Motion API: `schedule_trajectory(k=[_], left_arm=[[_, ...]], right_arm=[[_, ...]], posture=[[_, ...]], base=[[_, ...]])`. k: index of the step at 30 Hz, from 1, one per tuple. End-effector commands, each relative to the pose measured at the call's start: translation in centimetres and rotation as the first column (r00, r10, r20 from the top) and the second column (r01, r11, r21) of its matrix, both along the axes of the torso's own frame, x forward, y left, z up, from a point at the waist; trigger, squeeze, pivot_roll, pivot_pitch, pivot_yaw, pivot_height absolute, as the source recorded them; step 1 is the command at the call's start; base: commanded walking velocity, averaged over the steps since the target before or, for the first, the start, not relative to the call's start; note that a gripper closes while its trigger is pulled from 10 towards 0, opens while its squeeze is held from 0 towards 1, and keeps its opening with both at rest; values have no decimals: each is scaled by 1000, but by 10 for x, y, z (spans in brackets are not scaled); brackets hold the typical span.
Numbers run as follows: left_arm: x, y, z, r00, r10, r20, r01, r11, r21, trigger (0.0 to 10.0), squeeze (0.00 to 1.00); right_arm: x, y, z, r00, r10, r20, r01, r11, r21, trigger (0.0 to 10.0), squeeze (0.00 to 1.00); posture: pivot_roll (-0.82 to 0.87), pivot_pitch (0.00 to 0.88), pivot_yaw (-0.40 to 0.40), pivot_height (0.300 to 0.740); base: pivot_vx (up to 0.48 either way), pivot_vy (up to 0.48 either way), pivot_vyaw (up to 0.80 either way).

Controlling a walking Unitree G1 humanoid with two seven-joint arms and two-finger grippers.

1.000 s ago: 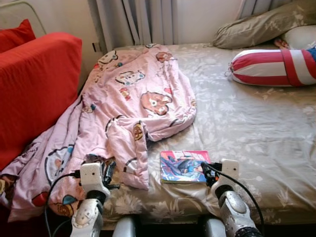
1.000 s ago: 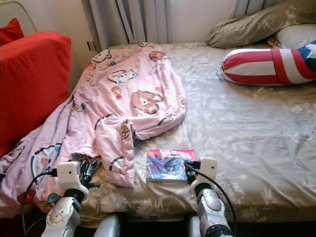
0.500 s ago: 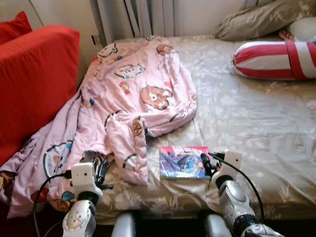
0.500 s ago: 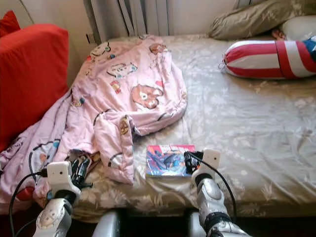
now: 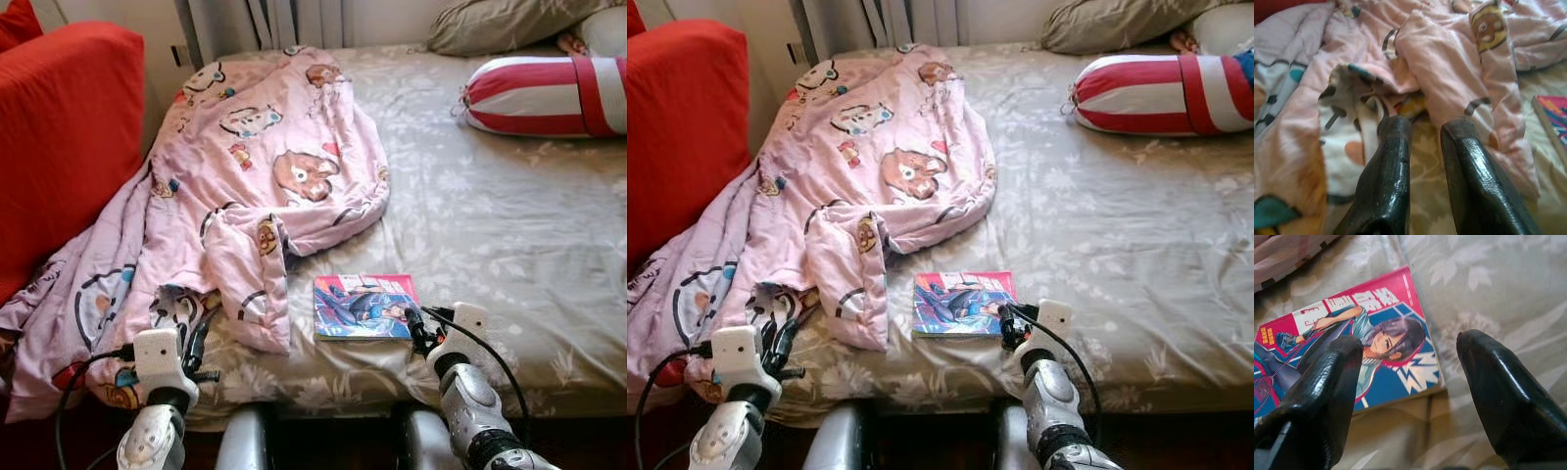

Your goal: Clean up the room

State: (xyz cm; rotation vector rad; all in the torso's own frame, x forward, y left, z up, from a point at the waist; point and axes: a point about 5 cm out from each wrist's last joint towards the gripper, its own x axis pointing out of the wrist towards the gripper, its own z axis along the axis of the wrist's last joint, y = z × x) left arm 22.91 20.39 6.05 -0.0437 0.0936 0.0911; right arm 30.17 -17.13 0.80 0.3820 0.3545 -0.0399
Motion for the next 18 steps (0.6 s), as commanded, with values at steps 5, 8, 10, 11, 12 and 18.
schedule_trajectory(k=[5,8,10,11,12,18], left_arm=[[-12,3,4,1000,-13,-20,14,999,50,10000,0],[-17,4,3,999,-12,-31,13,998,56,10000,0],[-19,5,3,999,-10,-38,12,998,59,10000,0],[-20,6,2,999,-9,-42,12,998,60,10000,0],[-23,7,2,999,-8,-46,11,998,63,10000,0],[-31,9,5,998,-3,-57,8,997,76,10000,0]], right_arm=[[9,2,7,1000,-2,19,0,995,99,10000,0],[10,-1,10,999,-10,33,6,994,113,10000,0],[10,-2,10,999,-16,37,11,993,122,10000,0],[9,-3,9,999,-19,36,14,992,123,10000,0],[8,-5,8,999,-23,31,19,992,123,10000,0],[3,-10,3,999,-40,12,38,991,130,10000,0]], posture=[[192,129,86,568],[200,134,94,568],[201,135,98,568],[202,135,99,568],[205,138,101,568],[228,150,110,568]], base=[[0,0,0],[0,0,0],[0,0,0],[0,0,0],[0,0,0],[0,0,0]])
